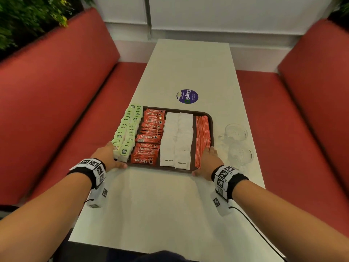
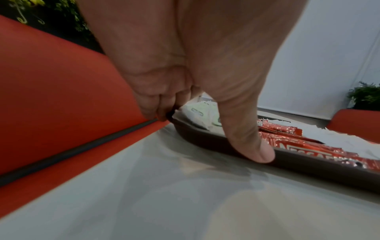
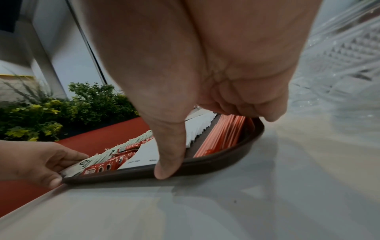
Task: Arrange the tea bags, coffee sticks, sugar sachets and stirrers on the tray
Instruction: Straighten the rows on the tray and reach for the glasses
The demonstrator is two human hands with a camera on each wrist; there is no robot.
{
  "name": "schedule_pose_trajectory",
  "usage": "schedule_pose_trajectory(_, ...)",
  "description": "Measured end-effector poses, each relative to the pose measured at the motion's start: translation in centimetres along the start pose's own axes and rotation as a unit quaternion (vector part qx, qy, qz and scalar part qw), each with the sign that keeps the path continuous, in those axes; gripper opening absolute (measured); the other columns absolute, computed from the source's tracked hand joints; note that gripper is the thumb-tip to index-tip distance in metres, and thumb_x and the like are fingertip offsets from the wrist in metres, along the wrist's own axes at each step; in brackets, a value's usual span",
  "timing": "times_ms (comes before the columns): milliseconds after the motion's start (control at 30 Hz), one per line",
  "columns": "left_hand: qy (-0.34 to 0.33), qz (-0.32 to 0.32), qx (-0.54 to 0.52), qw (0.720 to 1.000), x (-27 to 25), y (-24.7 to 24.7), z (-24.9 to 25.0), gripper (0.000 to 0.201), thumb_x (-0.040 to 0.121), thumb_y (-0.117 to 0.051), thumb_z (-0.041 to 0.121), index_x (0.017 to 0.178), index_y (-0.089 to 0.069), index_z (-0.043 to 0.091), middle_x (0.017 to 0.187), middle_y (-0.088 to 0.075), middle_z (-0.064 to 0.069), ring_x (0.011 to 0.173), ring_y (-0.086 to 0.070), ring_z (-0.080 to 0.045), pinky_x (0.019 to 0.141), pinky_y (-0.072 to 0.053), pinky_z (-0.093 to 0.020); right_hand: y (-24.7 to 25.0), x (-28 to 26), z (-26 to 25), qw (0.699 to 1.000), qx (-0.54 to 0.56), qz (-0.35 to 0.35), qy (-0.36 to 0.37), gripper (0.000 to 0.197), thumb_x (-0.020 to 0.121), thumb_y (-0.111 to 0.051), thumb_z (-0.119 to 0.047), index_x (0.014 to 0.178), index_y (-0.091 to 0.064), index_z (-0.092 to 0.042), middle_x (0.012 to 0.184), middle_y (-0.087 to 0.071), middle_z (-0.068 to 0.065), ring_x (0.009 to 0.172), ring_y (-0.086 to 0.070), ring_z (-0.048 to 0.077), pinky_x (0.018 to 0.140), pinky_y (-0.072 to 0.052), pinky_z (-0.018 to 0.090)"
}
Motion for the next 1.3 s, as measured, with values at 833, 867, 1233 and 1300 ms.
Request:
schedule_pose_trajectory(833,0.016,0.009,0.052,0.998,13.0,3.3,5.1,0.097,0.055,-0.09,0.056,0.127,-0.044,0.011,0.118,-0.06,-0.01,0.106,-0.06,-0.03,0.074,-0.047,-0.034,8.2,11.8,-1.1,0.995,-0.078,0.004,-0.067,0.107,0.08,-0.078,-0.051,0.151,-0.02,0.005,0.158,-0.021,0.024,0.149,-0.02,0.038,0.121,-0.027,0.045)
schedule_pose_trajectory(867,0.017,0.006,0.052,0.998,13.2,3.3,5.1,0.098,0.055,-0.09,0.056,0.128,-0.044,0.011,0.118,-0.06,-0.01,0.106,-0.06,-0.03,0.075,-0.048,-0.034,8.0,12.0,-1.0,0.995,-0.076,0.0,-0.07,0.11,0.079,-0.079,-0.052,0.151,-0.018,0.005,0.159,-0.019,0.025,0.15,-0.019,0.038,0.121,-0.027,0.046)
schedule_pose_trajectory(1233,-0.067,0.057,0.133,0.987,10.9,5.2,11.5,0.134,0.063,-0.08,0.065,0.156,0.0,0.011,0.163,-0.002,-0.017,0.149,-0.013,-0.036,0.119,-0.022,-0.052,10.5,8.5,-2.4,0.995,0.017,0.086,0.047,0.066,0.088,-0.071,-0.033,0.14,-0.041,-0.006,0.139,-0.05,0.016,0.121,-0.051,0.028,0.098,-0.048,0.036)
schedule_pose_trajectory(1300,-0.15,0.088,0.094,0.98,8.9,5.6,16.0,0.108,0.078,-0.071,0.058,0.156,-0.011,0.014,0.163,-0.01,-0.013,0.149,-0.016,-0.031,0.119,-0.024,-0.05,12.2,5.9,-3.3,0.987,0.02,0.122,0.106,0.04,0.095,-0.061,-0.03,0.13,-0.055,-0.011,0.124,-0.063,0.009,0.106,-0.06,0.025,0.089,-0.05,0.033)
Point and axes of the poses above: each hand's wrist, its own x-axis towards the middle knuckle, its own y-axis out of the back of the hand, z = x × y, the point moved 10 cm from there along x, towards the middle knuckle
